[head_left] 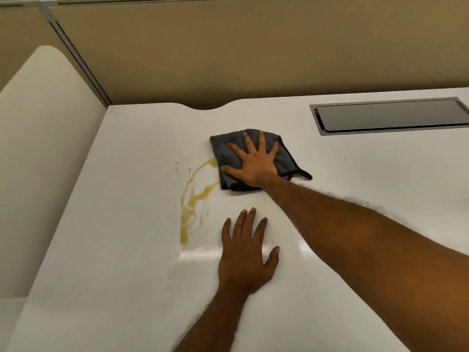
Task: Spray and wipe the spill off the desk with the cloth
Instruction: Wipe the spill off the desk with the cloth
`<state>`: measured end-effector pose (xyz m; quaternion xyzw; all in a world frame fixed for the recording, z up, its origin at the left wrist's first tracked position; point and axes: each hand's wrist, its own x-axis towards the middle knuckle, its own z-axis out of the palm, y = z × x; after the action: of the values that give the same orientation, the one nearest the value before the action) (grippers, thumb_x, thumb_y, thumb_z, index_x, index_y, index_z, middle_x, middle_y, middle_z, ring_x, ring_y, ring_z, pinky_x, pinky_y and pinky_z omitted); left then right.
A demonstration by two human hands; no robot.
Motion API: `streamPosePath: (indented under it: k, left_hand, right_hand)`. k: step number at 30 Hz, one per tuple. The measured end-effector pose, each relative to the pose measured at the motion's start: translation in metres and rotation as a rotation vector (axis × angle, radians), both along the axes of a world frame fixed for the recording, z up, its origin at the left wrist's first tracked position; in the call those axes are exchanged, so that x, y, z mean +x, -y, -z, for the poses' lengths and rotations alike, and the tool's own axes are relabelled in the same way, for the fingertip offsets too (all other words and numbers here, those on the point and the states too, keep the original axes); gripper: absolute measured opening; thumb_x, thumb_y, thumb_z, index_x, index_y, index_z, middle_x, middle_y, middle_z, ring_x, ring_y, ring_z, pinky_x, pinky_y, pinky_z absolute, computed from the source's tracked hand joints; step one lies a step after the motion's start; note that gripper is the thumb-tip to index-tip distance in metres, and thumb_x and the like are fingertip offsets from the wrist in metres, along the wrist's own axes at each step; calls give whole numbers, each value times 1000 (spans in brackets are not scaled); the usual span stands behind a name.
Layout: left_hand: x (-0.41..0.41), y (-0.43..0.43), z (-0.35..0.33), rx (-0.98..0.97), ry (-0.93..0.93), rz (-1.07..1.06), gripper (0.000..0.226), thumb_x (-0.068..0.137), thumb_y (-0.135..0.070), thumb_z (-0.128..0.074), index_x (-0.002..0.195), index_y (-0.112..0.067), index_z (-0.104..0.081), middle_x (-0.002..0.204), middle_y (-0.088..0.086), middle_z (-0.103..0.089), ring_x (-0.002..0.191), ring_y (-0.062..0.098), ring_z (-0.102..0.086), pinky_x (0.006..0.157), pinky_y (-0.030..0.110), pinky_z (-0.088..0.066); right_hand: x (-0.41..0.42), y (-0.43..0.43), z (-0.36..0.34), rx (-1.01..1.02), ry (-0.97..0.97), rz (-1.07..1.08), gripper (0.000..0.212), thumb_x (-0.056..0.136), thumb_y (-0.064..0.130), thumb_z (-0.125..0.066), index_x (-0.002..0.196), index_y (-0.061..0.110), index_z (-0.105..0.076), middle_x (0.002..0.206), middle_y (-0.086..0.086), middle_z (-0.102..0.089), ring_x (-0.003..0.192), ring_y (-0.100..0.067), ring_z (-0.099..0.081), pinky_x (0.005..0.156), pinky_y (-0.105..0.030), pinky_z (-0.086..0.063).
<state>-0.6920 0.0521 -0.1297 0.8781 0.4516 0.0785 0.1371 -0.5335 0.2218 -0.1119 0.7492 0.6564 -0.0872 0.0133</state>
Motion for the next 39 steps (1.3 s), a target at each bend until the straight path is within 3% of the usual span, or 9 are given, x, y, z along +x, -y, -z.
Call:
streamPosePath:
  k: [3,5,9,14,20,24,28,35,39]
  left_hand:
    - [-3,0,-5,-38,-57,36,68,93,-60,-29,151,-24,-32,163,7,-22,152,23,-11,121,55,-7]
    - [-6,0,-10,-53,-56,74,67,94,-57,-31,150,-21,-35,162,8,-24,152,25,-13,122,55,-6]
    - [-36,10,-13,26,0,186,56,91,-51,-46,138,-20,-54,152,9,-45,142,28,-40,115,54,-30]
    - [-100,14,-3,73,73,235,51,93,-49,-48,133,-19,-57,150,9,-47,140,26,-42,115,47,-27]
    - [-136,15,-6,117,114,332,44,91,-41,-56,125,-16,-65,142,8,-56,133,26,-52,108,48,-43]
    - [-156,19,-5,148,82,392,45,91,-43,-53,128,-19,-63,145,6,-54,134,25,-51,111,44,-40]
    - [-175,11,-3,132,142,288,46,90,-41,-55,128,-16,-63,143,8,-55,132,26,-51,111,42,-34]
    - [-216,-17,-6,140,172,264,43,90,-38,-55,126,-17,-64,140,7,-57,129,25,-51,105,40,-36]
    - [-242,-42,-12,116,118,185,49,91,-46,-48,129,-17,-62,141,8,-56,130,25,-50,104,40,-36]
  right_hand:
    - [7,40,8,24,18,-68,83,75,89,-13,150,53,-7,165,4,6,148,-37,17,108,-76,6]
    - [24,65,9,45,39,15,82,75,89,-11,149,54,-4,165,5,6,149,-35,16,109,-74,6]
    - [40,65,2,19,51,219,86,73,91,-11,150,52,-6,165,3,6,148,-38,15,109,-75,7]
    - [7,20,-3,-15,-4,369,94,72,91,-13,153,44,-5,165,-4,7,146,-44,16,104,-78,10]
    - [-22,50,5,14,28,115,88,71,92,-7,150,52,-7,165,4,6,148,-37,15,109,-75,6]
    - [-1,64,1,18,16,257,84,75,90,-15,149,53,-8,165,4,4,149,-37,15,109,-75,6]
    - [-12,27,-5,-23,-15,375,89,75,90,-18,152,47,-6,165,-2,5,147,-43,16,105,-78,9]
    - [-49,42,10,39,21,86,86,72,93,-9,148,54,-7,165,5,3,149,-37,14,109,-75,7]
    - [-29,58,11,76,6,183,85,70,95,-12,146,58,-8,165,8,1,149,-35,12,109,-74,8]
